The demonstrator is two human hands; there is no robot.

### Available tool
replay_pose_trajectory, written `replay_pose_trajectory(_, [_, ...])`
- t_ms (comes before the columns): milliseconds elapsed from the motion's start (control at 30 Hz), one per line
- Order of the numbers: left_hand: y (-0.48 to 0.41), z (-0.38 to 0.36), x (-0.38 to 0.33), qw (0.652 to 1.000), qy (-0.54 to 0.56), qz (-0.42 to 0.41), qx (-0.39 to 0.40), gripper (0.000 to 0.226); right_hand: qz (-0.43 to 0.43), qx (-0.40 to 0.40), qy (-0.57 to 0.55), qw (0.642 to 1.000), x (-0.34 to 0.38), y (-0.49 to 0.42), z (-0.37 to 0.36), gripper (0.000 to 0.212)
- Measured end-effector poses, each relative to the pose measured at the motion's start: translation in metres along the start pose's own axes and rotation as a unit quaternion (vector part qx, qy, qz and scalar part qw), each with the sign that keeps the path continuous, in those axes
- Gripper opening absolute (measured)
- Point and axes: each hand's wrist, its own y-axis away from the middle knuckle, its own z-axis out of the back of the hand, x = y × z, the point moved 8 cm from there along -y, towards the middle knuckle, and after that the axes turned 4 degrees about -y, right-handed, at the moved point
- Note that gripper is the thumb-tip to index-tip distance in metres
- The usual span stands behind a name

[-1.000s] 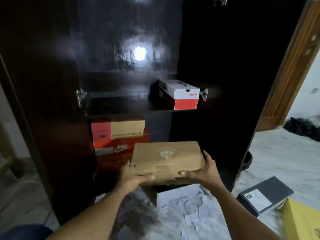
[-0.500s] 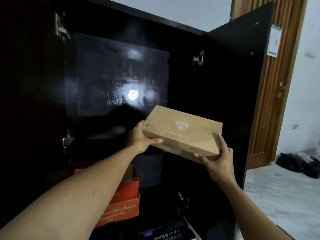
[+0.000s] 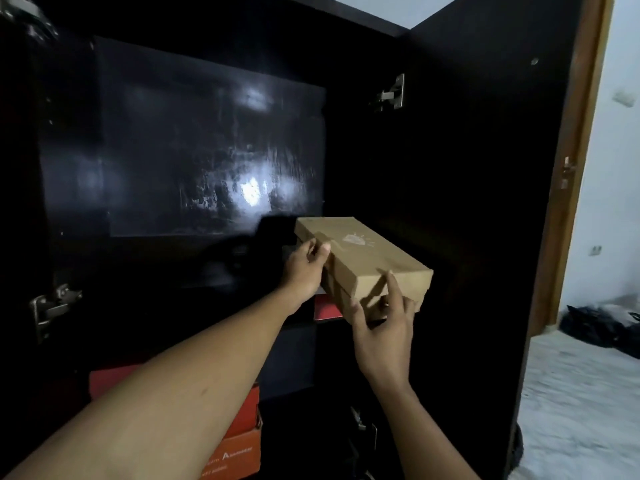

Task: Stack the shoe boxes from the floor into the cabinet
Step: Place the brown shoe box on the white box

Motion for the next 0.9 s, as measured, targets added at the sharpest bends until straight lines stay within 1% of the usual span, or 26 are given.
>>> replay_pose_trajectory(33, [0.001,-0.006,-0.001,1.000,0.007,-0.004,0.006,0.061,0.001,0.012,-0.004,1.000,-0.002,-0.002,-0.005,0.069])
replay_pose_trajectory(67, [0.004,-0.009,-0.003,1.000,0.012,-0.006,0.010,0.069,0.002,0.019,-0.004,1.000,-0.004,-0.005,-0.009,0.067])
replay_pose_trajectory(133, [0.004,-0.012,-0.004,1.000,0.017,-0.011,0.010,0.092,-0.002,0.030,-0.008,1.000,-0.008,-0.014,-0.013,0.061])
replay_pose_trajectory(167, [0.003,-0.013,-0.005,1.000,0.006,-0.016,0.009,0.100,-0.001,0.042,-0.021,0.999,-0.010,-0.019,-0.015,0.060])
replay_pose_trajectory(200, [0.002,-0.015,-0.005,1.000,-0.014,-0.022,0.009,0.103,0.005,0.057,-0.035,0.998,-0.010,-0.024,-0.017,0.058])
replay_pose_trajectory(267, [-0.003,-0.017,-0.005,0.997,-0.063,-0.048,0.006,0.098,0.019,0.082,-0.049,0.995,-0.012,-0.036,-0.021,0.052])
replay_pose_trajectory(333, [-0.010,-0.019,-0.001,0.992,-0.097,-0.075,-0.009,0.092,0.021,0.077,-0.037,0.996,-0.019,-0.053,-0.020,0.046])
replay_pose_trajectory(400, [-0.020,-0.019,0.006,0.991,-0.105,-0.082,-0.022,0.089,0.010,0.083,-0.005,0.997,-0.029,-0.069,-0.021,0.041])
replay_pose_trajectory(467, [-0.033,-0.018,0.014,0.991,-0.108,-0.075,-0.039,0.087,0.007,0.119,0.025,0.993,-0.040,-0.082,-0.031,0.040])
replay_pose_trajectory(567, [-0.051,-0.014,0.032,0.991,-0.105,-0.048,-0.070,0.087,0.032,0.173,0.069,0.982,-0.052,-0.092,-0.056,0.043])
replay_pose_trajectory(633, [-0.060,-0.013,0.041,0.991,-0.097,-0.030,-0.083,0.081,0.041,0.204,0.103,0.973,-0.062,-0.096,-0.071,0.048])
replay_pose_trajectory(700, [-0.069,-0.011,0.044,0.991,-0.093,-0.021,-0.098,0.076,0.033,0.237,0.132,0.962,-0.072,-0.100,-0.085,0.055])
replay_pose_trajectory(800, [-0.080,-0.010,0.054,0.990,-0.100,-0.004,-0.101,0.077,0.010,0.273,0.172,0.946,-0.086,-0.104,-0.102,0.064])
replay_pose_trajectory(833, [-0.081,-0.011,0.058,0.989,-0.107,-0.001,-0.099,0.073,0.001,0.279,0.188,0.942,-0.091,-0.105,-0.106,0.066])
replay_pose_trajectory(900, [-0.082,-0.013,0.066,0.988,-0.119,-0.003,-0.098,0.051,-0.014,0.293,0.214,0.932,-0.100,-0.107,-0.114,0.072])
